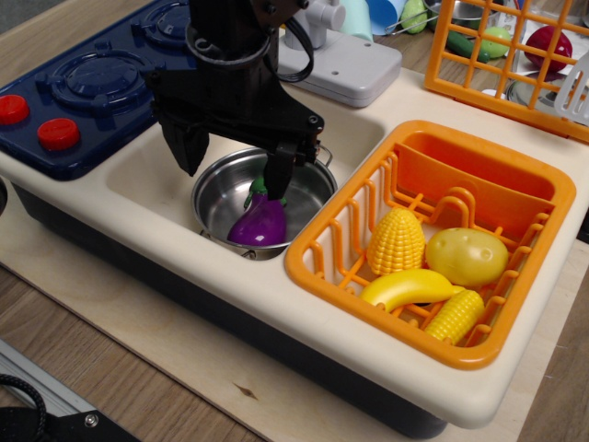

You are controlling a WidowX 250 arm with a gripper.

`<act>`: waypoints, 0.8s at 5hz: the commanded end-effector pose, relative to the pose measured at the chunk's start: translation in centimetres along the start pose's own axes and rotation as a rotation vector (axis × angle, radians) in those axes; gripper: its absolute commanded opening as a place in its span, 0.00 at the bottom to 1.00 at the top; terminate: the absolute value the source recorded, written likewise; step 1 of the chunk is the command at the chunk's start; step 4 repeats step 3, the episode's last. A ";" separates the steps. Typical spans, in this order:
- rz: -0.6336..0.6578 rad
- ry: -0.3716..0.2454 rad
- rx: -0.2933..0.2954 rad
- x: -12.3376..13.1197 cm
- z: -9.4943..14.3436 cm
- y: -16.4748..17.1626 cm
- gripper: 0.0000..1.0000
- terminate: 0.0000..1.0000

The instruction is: Put eggplant into pan

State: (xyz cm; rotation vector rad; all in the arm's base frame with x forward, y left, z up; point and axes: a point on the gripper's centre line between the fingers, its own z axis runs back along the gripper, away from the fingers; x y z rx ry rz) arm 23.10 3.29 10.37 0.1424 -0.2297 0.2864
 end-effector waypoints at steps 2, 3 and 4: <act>0.005 -0.027 -0.005 0.5 0.6 0.1 1.00 0.00; 0.005 -0.027 -0.005 0.5 0.6 0.1 1.00 1.00; 0.005 -0.027 -0.005 0.5 0.6 0.1 1.00 1.00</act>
